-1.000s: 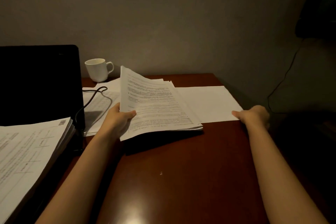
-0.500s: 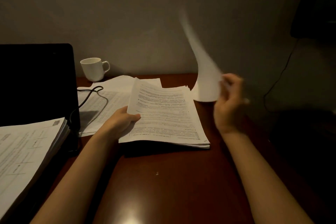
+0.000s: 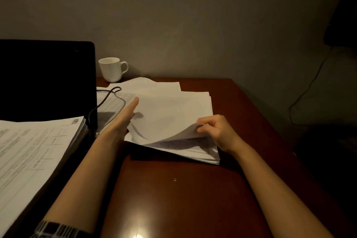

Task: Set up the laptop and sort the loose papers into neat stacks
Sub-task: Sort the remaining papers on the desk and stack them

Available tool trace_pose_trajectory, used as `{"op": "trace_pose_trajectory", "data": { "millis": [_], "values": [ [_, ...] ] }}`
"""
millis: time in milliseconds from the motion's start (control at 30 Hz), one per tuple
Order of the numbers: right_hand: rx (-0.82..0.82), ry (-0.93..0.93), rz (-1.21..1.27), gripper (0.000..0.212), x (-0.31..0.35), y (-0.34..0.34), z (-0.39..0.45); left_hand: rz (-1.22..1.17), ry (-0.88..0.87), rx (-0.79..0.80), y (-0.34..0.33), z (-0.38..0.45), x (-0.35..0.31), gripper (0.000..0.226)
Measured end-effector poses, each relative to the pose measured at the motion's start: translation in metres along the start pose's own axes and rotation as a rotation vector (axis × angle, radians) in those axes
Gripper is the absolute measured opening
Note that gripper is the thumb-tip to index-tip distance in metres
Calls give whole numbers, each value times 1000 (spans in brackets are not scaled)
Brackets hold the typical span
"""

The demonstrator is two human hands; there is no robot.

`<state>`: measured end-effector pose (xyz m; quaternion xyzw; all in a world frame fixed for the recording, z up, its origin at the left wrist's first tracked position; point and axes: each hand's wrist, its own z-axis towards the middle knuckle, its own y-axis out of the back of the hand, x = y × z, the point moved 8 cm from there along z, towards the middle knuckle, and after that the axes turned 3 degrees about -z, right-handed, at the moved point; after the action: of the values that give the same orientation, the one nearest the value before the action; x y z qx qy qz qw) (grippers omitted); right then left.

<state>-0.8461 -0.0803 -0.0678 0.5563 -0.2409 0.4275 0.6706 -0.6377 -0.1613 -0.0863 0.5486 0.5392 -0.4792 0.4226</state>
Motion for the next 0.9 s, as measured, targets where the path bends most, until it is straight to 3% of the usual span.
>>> {"op": "trace_pose_trajectory", "data": {
  "millis": [100, 167, 233, 333, 433, 467, 533, 600, 667, 700, 800, 900],
  "values": [
    [28, 20, -10, 29, 2, -3, -2, 153, 83, 142, -12, -2, 9, 33],
    [17, -18, 124, 39, -1, -1, -4, 267, 121, 162, -14, -5, 14, 28],
    [-149, -106, 274, 42, -8, 14, -3, 283, 98, 148, -11, -3, 15, 28],
    [-596, -361, 54, 35, -33, 58, -11, 212, -27, 139, -16, -6, 5, 33],
    [-553, -608, 293, 74, -63, 53, -14, 107, -227, 118, -24, -16, -12, 32],
    [-513, -601, 418, 76, -67, 48, -12, 92, -300, 112, -26, -19, -17, 32],
    [-468, -498, 549, 51, -58, 44, -10, 76, -424, 96, -31, -26, -28, 34],
    [-554, -337, 412, 18, -36, 59, -11, 57, -553, 68, -35, -35, -38, 37],
    [-668, -202, 275, 6, -16, 72, -14, 72, -702, 31, -38, -44, -48, 41],
    [-718, -160, 231, 3, -8, 75, -16, 90, -762, 18, -40, -48, -51, 41],
    [-834, -128, 105, 28, 3, 75, -22, 109, -864, -28, -41, -56, -56, 34],
    [-856, -53, 98, 24, 16, 72, -26, 122, -913, -74, -39, -59, -57, 27]
  ]
}}
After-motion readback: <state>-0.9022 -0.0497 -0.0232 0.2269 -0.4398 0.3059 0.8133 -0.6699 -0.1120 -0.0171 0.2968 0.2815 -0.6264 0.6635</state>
